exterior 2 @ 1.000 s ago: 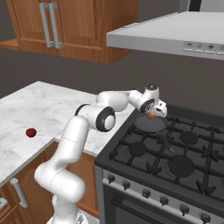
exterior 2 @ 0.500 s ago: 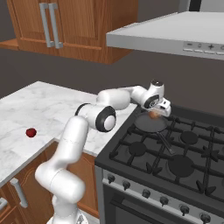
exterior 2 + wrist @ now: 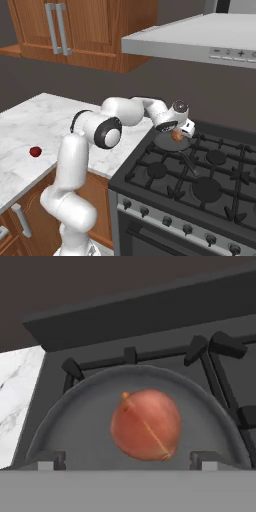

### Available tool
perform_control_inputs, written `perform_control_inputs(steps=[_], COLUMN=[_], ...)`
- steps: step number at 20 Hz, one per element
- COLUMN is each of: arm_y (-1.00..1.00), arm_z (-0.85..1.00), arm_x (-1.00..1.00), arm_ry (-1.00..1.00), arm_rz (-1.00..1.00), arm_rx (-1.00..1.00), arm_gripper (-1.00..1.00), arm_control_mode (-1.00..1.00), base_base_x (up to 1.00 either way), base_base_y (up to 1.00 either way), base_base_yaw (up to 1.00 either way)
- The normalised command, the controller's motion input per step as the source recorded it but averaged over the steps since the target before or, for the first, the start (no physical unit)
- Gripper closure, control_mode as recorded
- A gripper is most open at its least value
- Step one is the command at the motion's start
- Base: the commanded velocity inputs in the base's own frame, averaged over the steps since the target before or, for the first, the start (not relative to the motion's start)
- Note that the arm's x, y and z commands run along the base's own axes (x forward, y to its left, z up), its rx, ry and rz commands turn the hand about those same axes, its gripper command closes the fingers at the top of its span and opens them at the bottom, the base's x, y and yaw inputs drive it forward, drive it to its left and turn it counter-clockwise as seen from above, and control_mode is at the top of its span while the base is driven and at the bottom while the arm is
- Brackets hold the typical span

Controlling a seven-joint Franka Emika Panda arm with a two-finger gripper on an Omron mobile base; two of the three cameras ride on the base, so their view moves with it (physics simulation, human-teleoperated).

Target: Place the pan on the rear left burner on the stove. Then place the tomato and the onion in the pan and turn on the rear left burner.

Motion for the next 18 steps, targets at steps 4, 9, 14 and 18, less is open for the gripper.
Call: perform_control_inputs(steps=[4,9,14,18], arm_y=[0.51,0.35,0.13,0.11], arm_z=[0.21,0.58,0.96,1.0], arm_x=[-0.54,-0.68,-0.78,-0.76], arm_ry=[-0.52,-0.37,-0.21,-0.04], arm_rz=[-0.01,-0.03,-0.01,0.0], arm_rx=[0.0,0.0,0.0,0.0], arm_gripper=[-1.0,-1.0,-1.0,-1.0], arm_control_mode=[-1.0,-1.0,-1.0,-1.0], base_base_x=[0.0,0.0,0.0,0.0], base_base_y=[0.0,0.0,0.0,0.0], base_base_yaw=[0.0,0.0,0.0,0.0])
